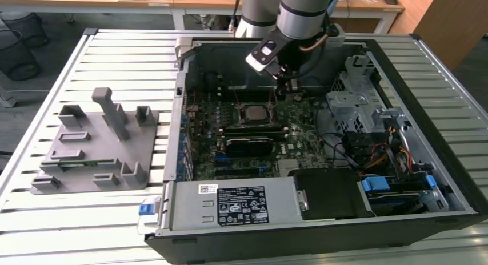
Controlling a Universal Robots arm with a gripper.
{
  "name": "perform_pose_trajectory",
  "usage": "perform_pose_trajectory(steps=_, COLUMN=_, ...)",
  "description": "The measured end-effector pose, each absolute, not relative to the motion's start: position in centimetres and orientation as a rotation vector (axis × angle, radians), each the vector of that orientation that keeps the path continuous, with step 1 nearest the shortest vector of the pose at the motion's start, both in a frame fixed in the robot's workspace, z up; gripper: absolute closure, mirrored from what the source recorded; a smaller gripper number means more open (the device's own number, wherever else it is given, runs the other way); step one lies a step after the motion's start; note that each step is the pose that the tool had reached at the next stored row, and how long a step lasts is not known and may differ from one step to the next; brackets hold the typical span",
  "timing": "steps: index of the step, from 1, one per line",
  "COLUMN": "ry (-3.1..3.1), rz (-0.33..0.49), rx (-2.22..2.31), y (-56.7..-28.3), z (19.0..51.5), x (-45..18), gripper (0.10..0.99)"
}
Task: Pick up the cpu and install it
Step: 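Close the cpu cover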
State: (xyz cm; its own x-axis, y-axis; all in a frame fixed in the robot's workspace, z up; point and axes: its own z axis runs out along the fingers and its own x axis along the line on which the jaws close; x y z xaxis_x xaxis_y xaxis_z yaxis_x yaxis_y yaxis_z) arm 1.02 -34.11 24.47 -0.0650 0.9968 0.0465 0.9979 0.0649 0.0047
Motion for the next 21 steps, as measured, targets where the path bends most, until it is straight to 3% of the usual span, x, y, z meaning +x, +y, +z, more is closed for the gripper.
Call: perform_pose_trajectory(steps=21, ry=-2.27, rz=-0.055, rx=-2.127, y=-34.1, z=24.2, x=-0.8, gripper=0.98)
